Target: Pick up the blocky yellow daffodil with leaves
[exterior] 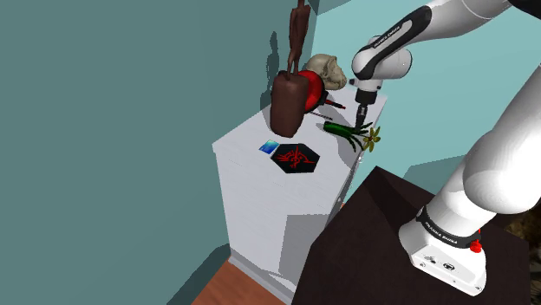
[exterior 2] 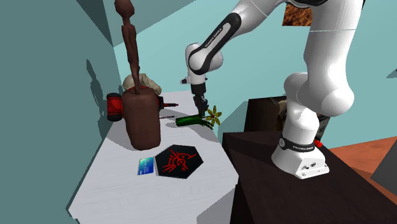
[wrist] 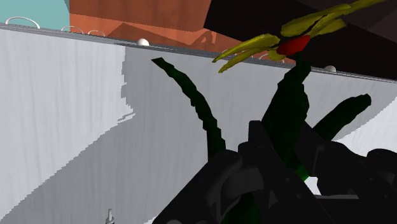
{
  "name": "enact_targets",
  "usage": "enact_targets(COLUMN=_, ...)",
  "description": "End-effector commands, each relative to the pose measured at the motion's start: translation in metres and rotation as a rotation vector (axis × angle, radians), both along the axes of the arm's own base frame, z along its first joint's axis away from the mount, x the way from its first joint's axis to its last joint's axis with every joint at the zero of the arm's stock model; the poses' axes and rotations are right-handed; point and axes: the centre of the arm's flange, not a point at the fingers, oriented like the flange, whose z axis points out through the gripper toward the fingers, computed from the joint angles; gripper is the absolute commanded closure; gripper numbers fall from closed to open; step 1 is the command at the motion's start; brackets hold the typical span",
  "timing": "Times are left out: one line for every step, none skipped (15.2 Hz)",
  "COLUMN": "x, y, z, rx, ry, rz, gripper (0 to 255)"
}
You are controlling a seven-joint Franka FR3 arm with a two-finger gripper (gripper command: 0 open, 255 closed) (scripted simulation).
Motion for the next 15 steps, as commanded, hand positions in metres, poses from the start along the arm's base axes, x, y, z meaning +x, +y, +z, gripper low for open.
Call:
enact_targets(x=0.0, y=0.0, z=0.009, rx=0.0, ry=0.0, rz=0.0, gripper=255)
enact_targets(x=0.0, y=0.0, z=0.015, rx=0.0, ry=0.0, rz=0.0, gripper=255)
enact_targets(x=0.0, y=0.0, z=0.02, rx=0.0, ry=0.0, rz=0.0, gripper=255)
enact_targets(x=0.0, y=0.0, z=0.025, rx=0.0, ry=0.0, rz=0.0, gripper=255)
enact_targets(x=0.0, y=0.0, z=0.03, rx=0.0, ry=0.0, rz=0.0, gripper=255)
enact_targets(x=0.0, y=0.0, z=0.036, rx=0.0, ry=0.0, rz=0.0, gripper=255)
enact_targets(x=0.0, y=0.0, z=0.041, rx=0.0, ry=0.0, rz=0.0, gripper=255)
enact_targets(x=0.0, y=0.0, z=0.046, rx=0.0, ry=0.0, rz=0.0, gripper=255)
enact_targets(x=0.0, y=0.0, z=0.052, rx=0.0, ry=0.0, rz=0.0, gripper=255)
enact_targets(x=0.0, y=0.0, z=0.057, rx=0.0, ry=0.0, rz=0.0, gripper=255)
enact_targets(x=0.0, y=0.0, z=0.062, rx=0.0, ry=0.0, rz=0.0, gripper=255)
enact_targets(x=0.0, y=0.0, z=0.067, rx=0.0, ry=0.0, rz=0.0, gripper=255)
enact_targets(x=0.0, y=0.0, z=0.073, rx=0.0, ry=0.0, rz=0.0, gripper=255)
enact_targets(x=0.0, y=0.0, z=0.073, rx=0.0, ry=0.0, rz=0.0, gripper=255)
enact_targets(x=0.0, y=0.0, z=0.073, rx=0.0, ry=0.0, rz=0.0, gripper=255)
